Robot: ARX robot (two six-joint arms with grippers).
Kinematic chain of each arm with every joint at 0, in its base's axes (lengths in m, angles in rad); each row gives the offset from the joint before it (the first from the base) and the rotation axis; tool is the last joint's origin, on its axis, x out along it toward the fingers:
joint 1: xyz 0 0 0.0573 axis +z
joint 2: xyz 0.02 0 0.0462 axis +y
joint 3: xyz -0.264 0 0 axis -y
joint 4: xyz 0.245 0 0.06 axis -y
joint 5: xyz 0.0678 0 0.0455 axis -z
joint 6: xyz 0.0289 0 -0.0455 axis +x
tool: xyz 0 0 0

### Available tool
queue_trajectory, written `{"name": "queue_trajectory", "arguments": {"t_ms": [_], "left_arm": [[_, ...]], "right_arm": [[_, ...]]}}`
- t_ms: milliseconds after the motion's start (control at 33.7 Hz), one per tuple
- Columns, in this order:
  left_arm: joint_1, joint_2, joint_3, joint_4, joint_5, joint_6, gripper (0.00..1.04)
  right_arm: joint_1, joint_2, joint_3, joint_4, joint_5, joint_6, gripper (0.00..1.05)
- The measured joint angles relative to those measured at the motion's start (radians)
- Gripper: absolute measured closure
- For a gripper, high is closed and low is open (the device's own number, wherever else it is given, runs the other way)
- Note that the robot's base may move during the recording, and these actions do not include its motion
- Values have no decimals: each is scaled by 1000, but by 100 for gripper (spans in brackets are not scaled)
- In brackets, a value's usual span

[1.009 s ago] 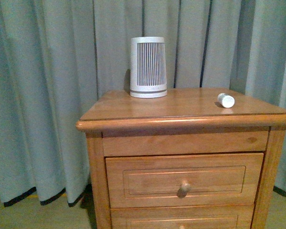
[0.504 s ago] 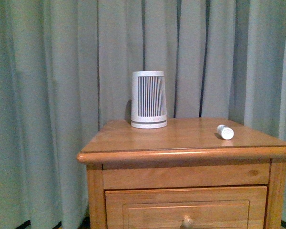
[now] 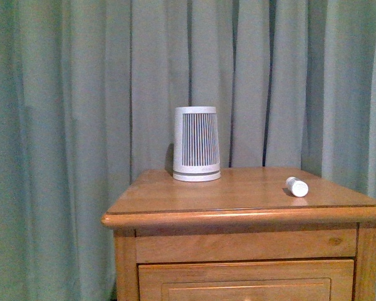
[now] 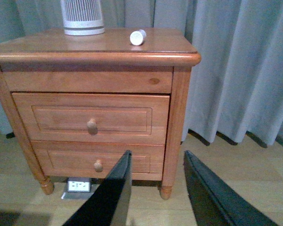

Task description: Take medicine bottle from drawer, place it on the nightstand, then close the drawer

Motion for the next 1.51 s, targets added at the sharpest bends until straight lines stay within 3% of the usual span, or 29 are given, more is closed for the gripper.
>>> {"name": "queue_trajectory", "arguments": {"t_ms": [178, 445, 653, 979, 1513], "left_arm": [[0, 0, 0, 0, 2, 0, 7], [0, 0, 0, 0, 2, 0, 7], [0, 0, 0, 0, 2, 0, 7], [0, 0, 0, 0, 2, 0, 7], [0, 0, 0, 0, 2, 0, 7]], "right_arm": [[-1, -3, 0, 0, -1, -1, 103], [-1, -4, 0, 0, -1, -3, 102], [-1, -4, 0, 0, -1, -4, 74], [-1, -4, 0, 0, -1, -4, 7], [-1, -4, 0, 0, -1, -4, 7]]}}
